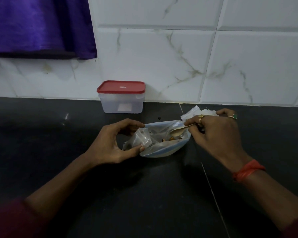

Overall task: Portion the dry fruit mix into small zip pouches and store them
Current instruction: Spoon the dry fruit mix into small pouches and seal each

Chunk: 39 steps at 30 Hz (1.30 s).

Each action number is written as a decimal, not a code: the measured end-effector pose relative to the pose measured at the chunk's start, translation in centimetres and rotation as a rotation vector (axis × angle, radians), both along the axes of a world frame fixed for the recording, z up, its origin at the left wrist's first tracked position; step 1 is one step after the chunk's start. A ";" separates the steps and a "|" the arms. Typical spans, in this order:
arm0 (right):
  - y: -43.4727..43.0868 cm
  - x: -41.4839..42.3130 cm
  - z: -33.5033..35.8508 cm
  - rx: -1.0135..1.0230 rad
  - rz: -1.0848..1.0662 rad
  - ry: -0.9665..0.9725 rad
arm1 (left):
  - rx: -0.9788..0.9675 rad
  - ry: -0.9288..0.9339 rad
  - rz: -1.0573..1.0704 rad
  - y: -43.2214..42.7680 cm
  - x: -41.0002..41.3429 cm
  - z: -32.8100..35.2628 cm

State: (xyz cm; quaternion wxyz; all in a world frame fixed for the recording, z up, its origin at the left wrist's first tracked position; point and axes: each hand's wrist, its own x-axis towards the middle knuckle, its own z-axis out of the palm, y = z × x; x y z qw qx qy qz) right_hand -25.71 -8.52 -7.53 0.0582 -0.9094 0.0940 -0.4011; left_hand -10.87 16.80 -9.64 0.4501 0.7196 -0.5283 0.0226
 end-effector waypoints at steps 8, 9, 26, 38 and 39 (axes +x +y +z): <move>0.7 0.1 -0.2 -0.111 -0.018 0.004 | -0.035 -0.030 0.034 -0.2 -0.1 0.1; 0.6 0.2 -0.3 -0.115 -0.019 0.014 | -0.038 -0.037 0.039 -0.2 -0.1 0.1; 1.0 0.0 0.1 -0.123 0.173 -0.096 | -0.057 -0.071 0.080 -0.1 -0.2 0.2; -0.1 -0.2 0.6 -0.455 0.480 0.003 | -0.048 -0.075 0.078 -0.1 -0.3 0.3; -0.3 -0.3 0.7 -0.475 0.487 0.023 | -0.049 -0.073 0.078 -0.1 -0.3 0.3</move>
